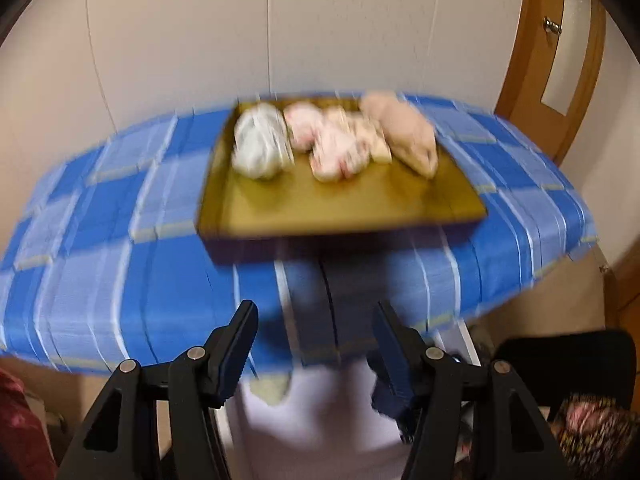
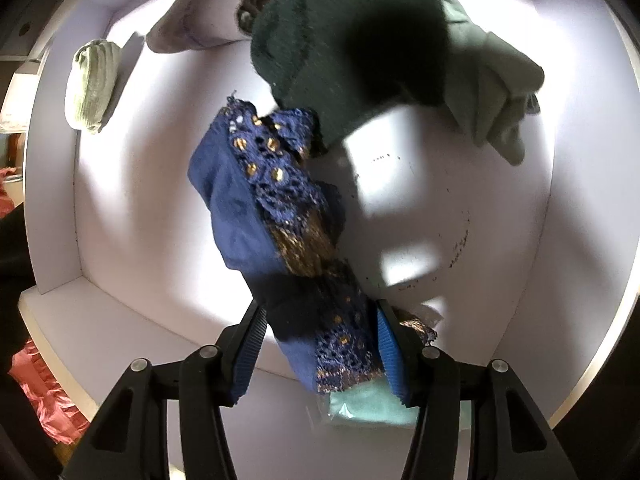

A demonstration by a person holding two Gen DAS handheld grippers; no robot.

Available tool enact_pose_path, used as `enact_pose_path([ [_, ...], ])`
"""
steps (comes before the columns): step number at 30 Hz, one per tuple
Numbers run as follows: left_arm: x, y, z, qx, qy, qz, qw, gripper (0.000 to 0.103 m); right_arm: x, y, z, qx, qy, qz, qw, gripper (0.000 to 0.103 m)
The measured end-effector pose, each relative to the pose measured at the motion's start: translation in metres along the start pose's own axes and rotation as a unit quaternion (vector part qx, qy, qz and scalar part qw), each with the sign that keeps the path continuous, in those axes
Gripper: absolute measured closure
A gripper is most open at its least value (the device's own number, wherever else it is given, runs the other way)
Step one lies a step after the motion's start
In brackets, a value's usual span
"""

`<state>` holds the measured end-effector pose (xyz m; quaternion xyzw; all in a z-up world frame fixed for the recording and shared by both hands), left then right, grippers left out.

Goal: Organize soft objects
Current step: 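Move the left tool back down over the green knit beanie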

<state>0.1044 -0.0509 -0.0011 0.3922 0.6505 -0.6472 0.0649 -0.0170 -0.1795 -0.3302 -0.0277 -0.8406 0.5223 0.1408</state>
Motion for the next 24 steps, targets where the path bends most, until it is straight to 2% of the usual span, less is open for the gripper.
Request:
enact_pose_path([
  [5, 0.065, 0.044, 0.006, 0.012, -0.037, -0.08, 0.996, 0.043, 0.014, 0.002, 0.005, 0.007, -0.004, 0.001, 1.0, 0.048],
  [8, 0.106, 0.08, 0.008, 0.007, -0.058, -0.142, 0.9881, 0.043, 0.022, 0.011, 0.008, 0.008, -0.001, 0.003, 1.0, 0.048],
  [12, 0.14, 0.116, 0.003, -0.01, -0.077, -0.199, 0.9769, 0.043, 0.03, 0.019, 0.011, 0.007, 0.005, 0.002, 1.0, 0.048],
  [18, 0.162, 0.159, 0.0, -0.041, -0.084, -0.242, 0.9658, 0.041, 0.026, 0.034, 0.016, 0.009, 0.001, 0.0, 1.0, 0.046],
  [24, 0.173, 0.199, 0.003, -0.071, -0.052, -0.267, 0.9597, 0.036, 0.024, 0.035, 0.015, 0.004, 0.007, 0.002, 1.0, 0.046],
])
Point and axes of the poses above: each gripper's, at about its wrist camera, not at the fingertips, and y roughly the way its jaws point, z to its right, x to its underside, the point moved 7 cm from there along y, roughly the way its jaws point, and after that the axes turned 14 degrees about -x, right-handed, at the moved point
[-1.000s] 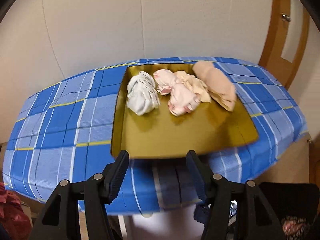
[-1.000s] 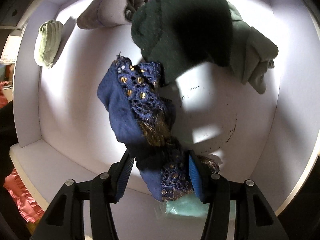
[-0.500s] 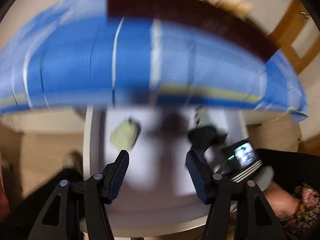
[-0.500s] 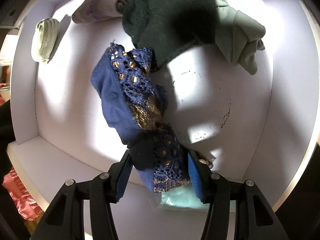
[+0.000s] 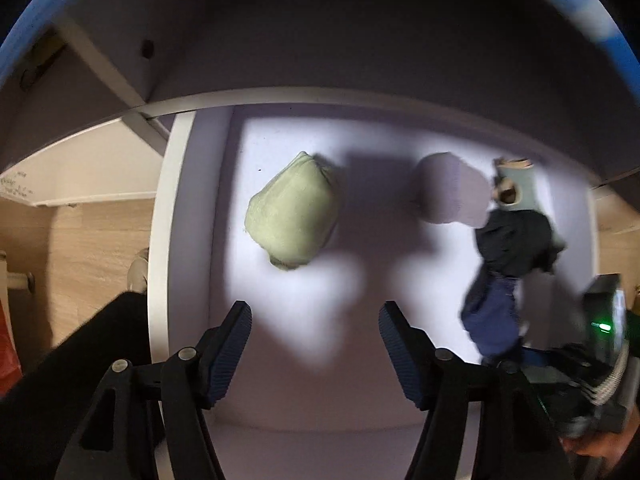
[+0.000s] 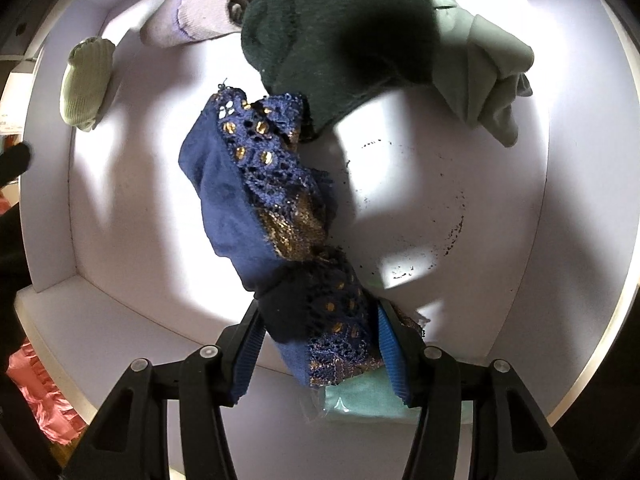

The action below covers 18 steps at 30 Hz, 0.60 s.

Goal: Organize soft objects
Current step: 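Move the left tool back down over the green knit beanie, then grasp the green knit beanie with the left gripper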

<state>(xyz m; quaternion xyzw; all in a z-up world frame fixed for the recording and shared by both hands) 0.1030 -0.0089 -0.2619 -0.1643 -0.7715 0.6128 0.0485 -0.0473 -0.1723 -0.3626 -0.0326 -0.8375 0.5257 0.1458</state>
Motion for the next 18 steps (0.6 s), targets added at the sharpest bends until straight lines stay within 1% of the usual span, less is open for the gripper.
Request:
enact_pose_path([
  [1, -0.003, 0.004, 0.001, -0.006, 0.007, 0.002, 1.0, 0.036, -0.004, -0.007, -0.004, 0.0, 0.001, 0.0, 1.0, 0.046],
  [3, -0.01, 0.011, 0.003, -0.022, 0.017, 0.006, 0.9996, 0.036, -0.005, -0.009, -0.005, -0.001, 0.001, 0.001, 1.0, 0.046],
  [6, -0.022, 0.02, 0.005, -0.037, 0.029, 0.013, 0.9988, 0.036, -0.004, -0.011, -0.004, -0.001, 0.001, 0.0, 1.0, 0.046],
  [8, -0.029, 0.027, 0.009, -0.042, 0.047, 0.019, 0.9978, 0.036, -0.004, -0.011, -0.004, -0.002, 0.001, 0.001, 1.0, 0.046],
  [10, -0.036, 0.035, 0.012, -0.062, 0.071, 0.024, 0.9953, 0.036, -0.006, -0.012, -0.001, -0.004, 0.003, 0.001, 1.0, 0.046],
  [16, -0.045, 0.052, 0.017, -0.065, 0.085, 0.024, 0.9939, 0.036, -0.009, -0.014, 0.002, -0.008, 0.008, 0.001, 1.0, 0.046],
  [18, -0.047, 0.054, 0.018, -0.057, 0.083, 0.023, 0.9947, 0.036, -0.01, -0.015, 0.003, -0.009, 0.008, 0.002, 1.0, 0.046],
])
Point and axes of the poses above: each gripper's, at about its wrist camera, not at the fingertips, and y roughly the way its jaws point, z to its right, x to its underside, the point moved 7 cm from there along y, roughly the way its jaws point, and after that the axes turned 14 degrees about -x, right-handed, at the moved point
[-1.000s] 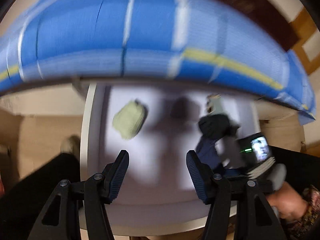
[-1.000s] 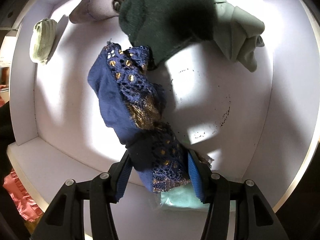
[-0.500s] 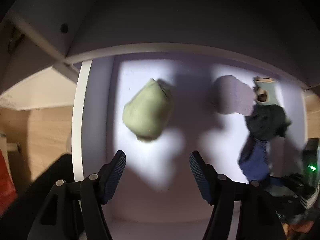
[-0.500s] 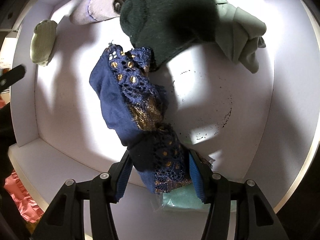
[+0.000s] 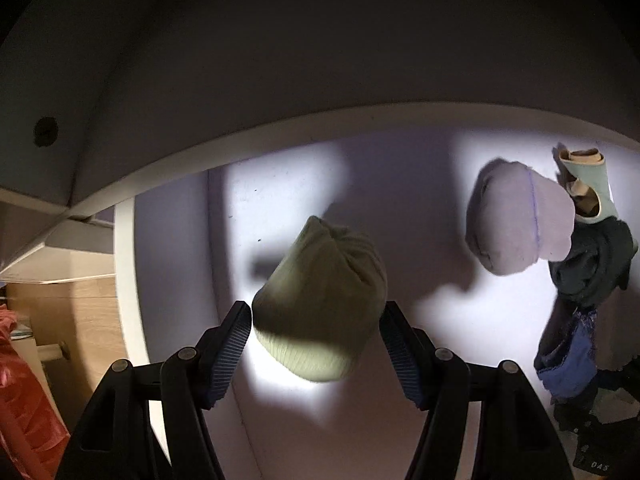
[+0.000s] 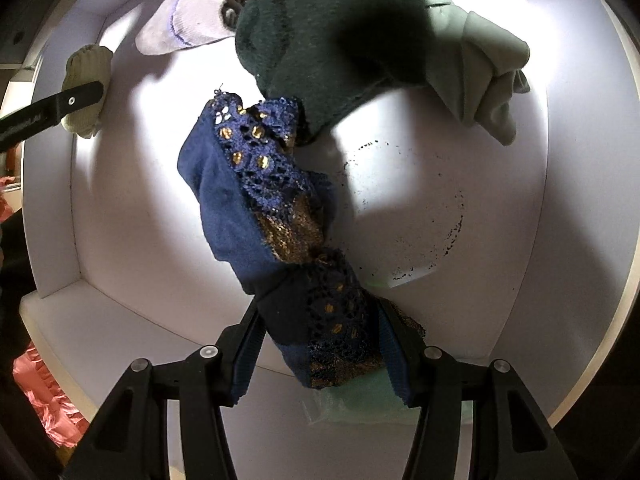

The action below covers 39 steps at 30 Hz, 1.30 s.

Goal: Organize soft objects
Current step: 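Grasp the green knit beanie with the left gripper, then carry the navy lace garment with the right gripper up into the gold tray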

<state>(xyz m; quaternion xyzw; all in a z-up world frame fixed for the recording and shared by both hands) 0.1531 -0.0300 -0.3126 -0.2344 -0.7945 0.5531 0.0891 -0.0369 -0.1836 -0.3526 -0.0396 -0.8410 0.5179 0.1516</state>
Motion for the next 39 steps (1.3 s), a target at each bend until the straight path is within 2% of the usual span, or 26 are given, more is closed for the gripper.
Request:
enact_pose_path([
  [3, 0.001, 0.002, -0.001, 0.014, -0.011, -0.004, 0.9998, 0.039, -0.001, -0.001, 0.002, -0.002, 0.001, 0.001, 1.0, 0.046],
  [7, 0.012, 0.007, 0.001, 0.044, -0.026, -0.03, 0.9983, 0.043, 0.0, -0.002, 0.001, 0.0, -0.001, 0.002, 1.0, 0.046],
  [13, 0.042, -0.002, 0.019, 0.054, -0.017, -0.042, 0.9975, 0.044, 0.001, -0.003, -0.002, 0.003, -0.001, 0.004, 1.0, 0.046],
  [20, 0.082, -0.012, 0.037, 0.075, -0.041, -0.069, 0.994, 0.044, 0.001, -0.007, -0.004, 0.002, -0.005, 0.012, 1.0, 0.058],
  [25, 0.091, -0.011, 0.036, 0.076, -0.054, -0.082, 0.9923, 0.044, 0.005, -0.014, -0.009, -0.03, 0.004, 0.026, 0.999, 0.067],
  [31, 0.103, -0.007, 0.032, 0.074, -0.057, -0.089, 0.9917, 0.044, 0.015, -0.032, -0.02, -0.054, 0.002, 0.044, 0.998, 0.07],
  [39, 0.075, -0.005, 0.032, 0.076, -0.055, -0.094, 0.9911, 0.044, 0.035, -0.06, -0.02, -0.117, 0.038, 0.066, 0.99, 0.071],
])
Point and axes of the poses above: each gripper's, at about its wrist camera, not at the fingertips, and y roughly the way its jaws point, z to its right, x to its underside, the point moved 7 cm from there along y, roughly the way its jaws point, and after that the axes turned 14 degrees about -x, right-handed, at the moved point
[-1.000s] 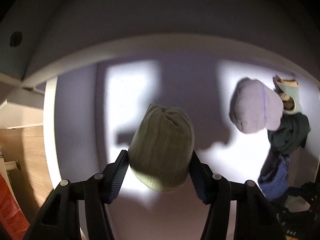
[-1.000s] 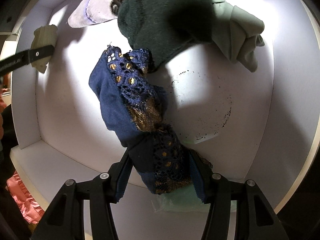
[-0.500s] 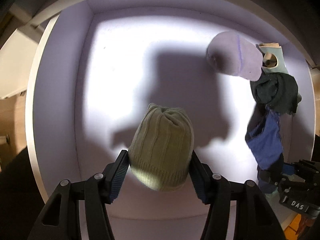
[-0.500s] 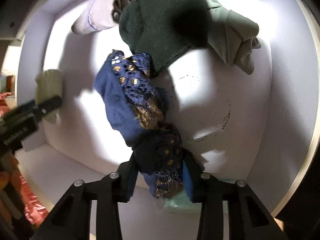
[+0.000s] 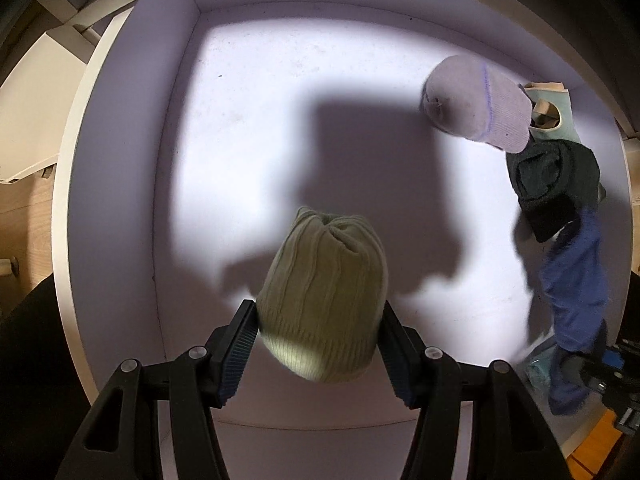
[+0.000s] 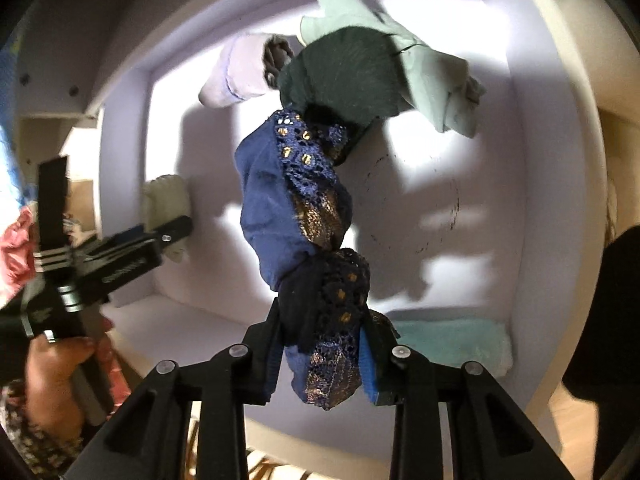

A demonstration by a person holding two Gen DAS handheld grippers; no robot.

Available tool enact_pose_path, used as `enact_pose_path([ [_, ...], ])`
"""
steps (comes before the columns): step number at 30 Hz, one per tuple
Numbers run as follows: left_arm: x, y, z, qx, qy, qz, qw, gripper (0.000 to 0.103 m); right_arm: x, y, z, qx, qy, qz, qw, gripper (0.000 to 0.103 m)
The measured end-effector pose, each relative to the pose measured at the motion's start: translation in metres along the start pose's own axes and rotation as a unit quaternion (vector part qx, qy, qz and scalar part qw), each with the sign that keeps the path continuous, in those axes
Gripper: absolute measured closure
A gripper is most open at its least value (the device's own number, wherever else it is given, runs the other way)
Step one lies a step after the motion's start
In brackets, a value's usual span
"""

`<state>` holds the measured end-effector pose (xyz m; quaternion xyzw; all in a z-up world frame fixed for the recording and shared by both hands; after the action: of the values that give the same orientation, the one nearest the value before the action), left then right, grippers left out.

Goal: Organize soft objects
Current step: 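Carry the navy lace garment with the right gripper up into the gold tray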

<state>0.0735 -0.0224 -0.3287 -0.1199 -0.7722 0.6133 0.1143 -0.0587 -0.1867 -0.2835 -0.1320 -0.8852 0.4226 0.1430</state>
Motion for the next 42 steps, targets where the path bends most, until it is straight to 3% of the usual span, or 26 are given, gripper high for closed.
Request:
enact_pose_path([
  [14, -0.008, 0.003, -0.009, 0.011, -0.008, -0.004, 0.9999, 0.043, 0.015, -0.078, -0.035, -0.072, 0.004, 0.05, 0.996, 0.071],
  [23, -0.001, 0.012, -0.009, 0.017, -0.008, -0.006, 0.9998, 0.043, 0.007, -0.164, -0.1, -0.096, -0.059, 0.113, 0.987, 0.071],
  [33, 0.005, 0.016, -0.013, 0.026, -0.015, -0.01, 0.9995, 0.043, -0.039, -0.25, -0.176, -0.071, -0.139, 0.174, 0.972, 0.071],
  [42, 0.006, 0.017, -0.018, 0.029, -0.014, -0.01, 0.9994, 0.043, -0.12, -0.251, -0.25, 0.001, -0.225, 0.182, 0.957, 0.071],
])
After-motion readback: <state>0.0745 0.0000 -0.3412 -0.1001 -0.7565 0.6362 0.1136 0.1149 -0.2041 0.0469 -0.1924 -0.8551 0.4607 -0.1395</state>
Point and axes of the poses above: each gripper's, at about its wrist camera, not at the fingertips, and y roughly the way its jaws point, z to its right, x to its underside, the point moved 7 cm from there along y, roughly the way its jaws point, and after that the axes turned 14 degrees about -x, right-handed, at the moved point
